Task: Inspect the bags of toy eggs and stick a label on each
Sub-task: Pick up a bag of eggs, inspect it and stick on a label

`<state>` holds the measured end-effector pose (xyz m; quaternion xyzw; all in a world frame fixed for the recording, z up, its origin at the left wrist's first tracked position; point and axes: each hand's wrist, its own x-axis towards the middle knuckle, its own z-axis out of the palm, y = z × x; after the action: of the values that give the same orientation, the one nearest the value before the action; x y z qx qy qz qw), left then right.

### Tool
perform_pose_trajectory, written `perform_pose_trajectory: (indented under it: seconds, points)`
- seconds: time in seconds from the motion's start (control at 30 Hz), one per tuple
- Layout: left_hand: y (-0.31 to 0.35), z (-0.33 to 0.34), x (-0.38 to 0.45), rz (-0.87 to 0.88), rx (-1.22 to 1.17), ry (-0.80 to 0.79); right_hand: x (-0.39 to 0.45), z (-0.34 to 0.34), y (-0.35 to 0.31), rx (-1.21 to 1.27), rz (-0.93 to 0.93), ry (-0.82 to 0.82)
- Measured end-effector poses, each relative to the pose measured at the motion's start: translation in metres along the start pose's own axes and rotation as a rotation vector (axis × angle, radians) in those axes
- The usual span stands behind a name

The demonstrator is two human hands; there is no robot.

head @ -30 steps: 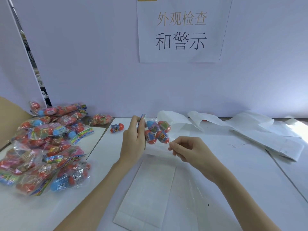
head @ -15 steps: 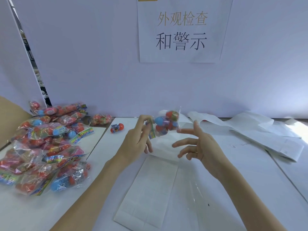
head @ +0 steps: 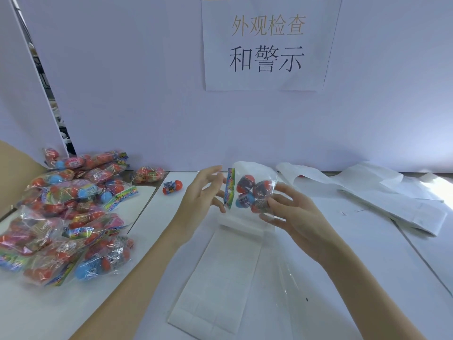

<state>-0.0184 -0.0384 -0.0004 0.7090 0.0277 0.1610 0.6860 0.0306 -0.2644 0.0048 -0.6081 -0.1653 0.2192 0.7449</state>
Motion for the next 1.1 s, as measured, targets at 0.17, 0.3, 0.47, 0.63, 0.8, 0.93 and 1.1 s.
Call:
perform_pose_trajectory:
  seconds: [0.17, 0.3, 0.47, 0.63, 0.8, 0.93, 1.1]
  points:
    - [-0.009, 0.002, 0.002, 0.042, 0.126, 0.031, -0.002, 0.007, -0.003, -0.111, 0.035, -0.017]
    - [-0.004, 0.002, -0.001, 0.076, 0.149, 0.01, -0.001, 0.012, 0.0, -0.144, -0.002, 0.171]
    - [-0.001, 0.011, -0.003, 0.17, 0.259, 0.053, 0.005, 0.014, 0.009, -0.151, -0.127, 0.354]
    - [-0.003, 0.008, -0.003, 0.148, 0.24, 0.126, 0.0, 0.017, 0.004, -0.184, -0.192, 0.177]
    - [-0.007, -0.002, -0.001, 0.043, 0.086, 0.08, -0.006, 0.024, 0.003, -0.22, -0.133, -0.042]
    - [-0.006, -0.003, 0.0, -0.004, -0.002, 0.165, -0.006, 0.02, 0.0, -0.213, -0.079, -0.053]
    - [-0.001, -0.002, 0.0, 0.046, 0.127, -0.007, -0.007, 0.016, -0.001, -0.333, -0.061, -0.109]
